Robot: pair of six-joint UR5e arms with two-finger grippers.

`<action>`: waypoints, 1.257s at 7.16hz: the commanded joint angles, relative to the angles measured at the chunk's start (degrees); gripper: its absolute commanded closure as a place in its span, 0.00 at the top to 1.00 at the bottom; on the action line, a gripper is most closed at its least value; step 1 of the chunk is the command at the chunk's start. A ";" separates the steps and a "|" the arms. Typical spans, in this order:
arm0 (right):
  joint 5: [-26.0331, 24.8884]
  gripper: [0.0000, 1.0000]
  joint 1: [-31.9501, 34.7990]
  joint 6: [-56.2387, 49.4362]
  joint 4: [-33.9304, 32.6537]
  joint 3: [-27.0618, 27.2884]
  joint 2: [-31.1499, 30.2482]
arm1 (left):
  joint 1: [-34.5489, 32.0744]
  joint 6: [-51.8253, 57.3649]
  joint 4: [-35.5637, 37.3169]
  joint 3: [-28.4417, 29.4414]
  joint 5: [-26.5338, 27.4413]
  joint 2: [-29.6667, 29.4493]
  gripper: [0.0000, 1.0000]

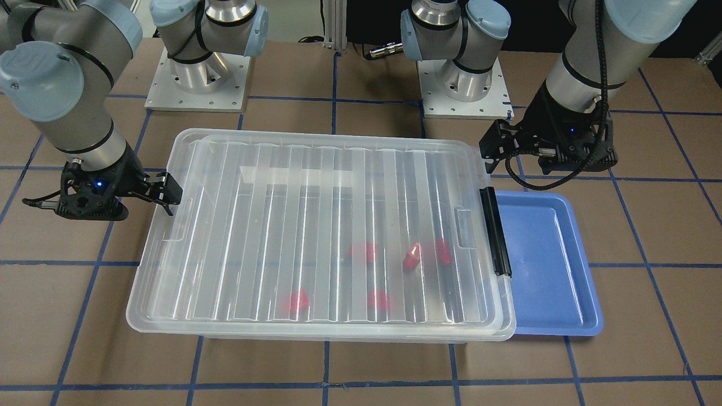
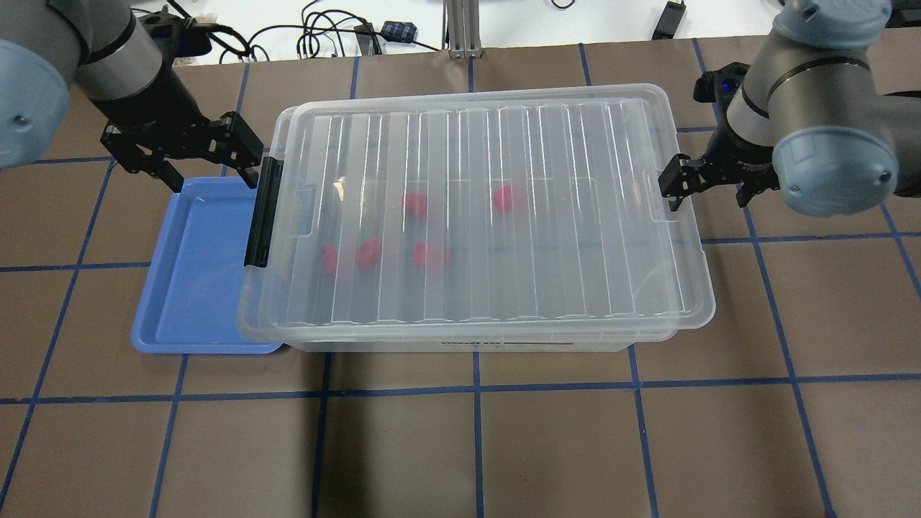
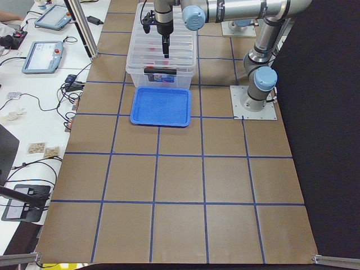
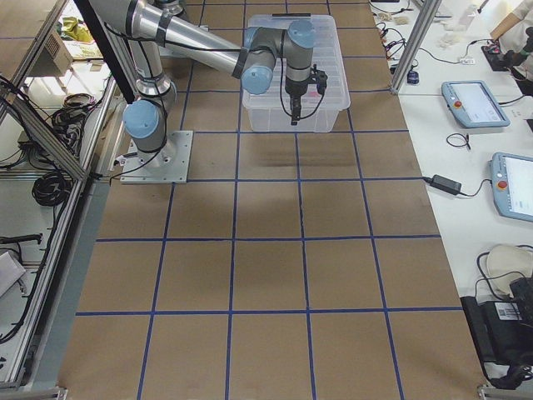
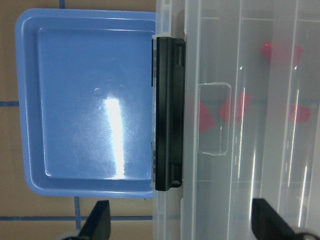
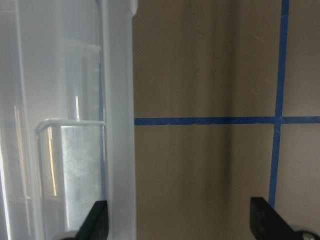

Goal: Place red block in blue tray from box

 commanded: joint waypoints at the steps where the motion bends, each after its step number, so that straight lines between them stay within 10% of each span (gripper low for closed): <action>1: 0.01 1.00 -2.06 -2.76 -0.01 0.00 0.00 | 0.18 0.33 -0.03 -0.14 0.17 -0.50 1.00; 9: 0.01 1.00 -10.41 -14.01 -1.15 -0.17 0.00 | -0.69 19.99 0.32 -0.23 -0.27 -2.96 1.00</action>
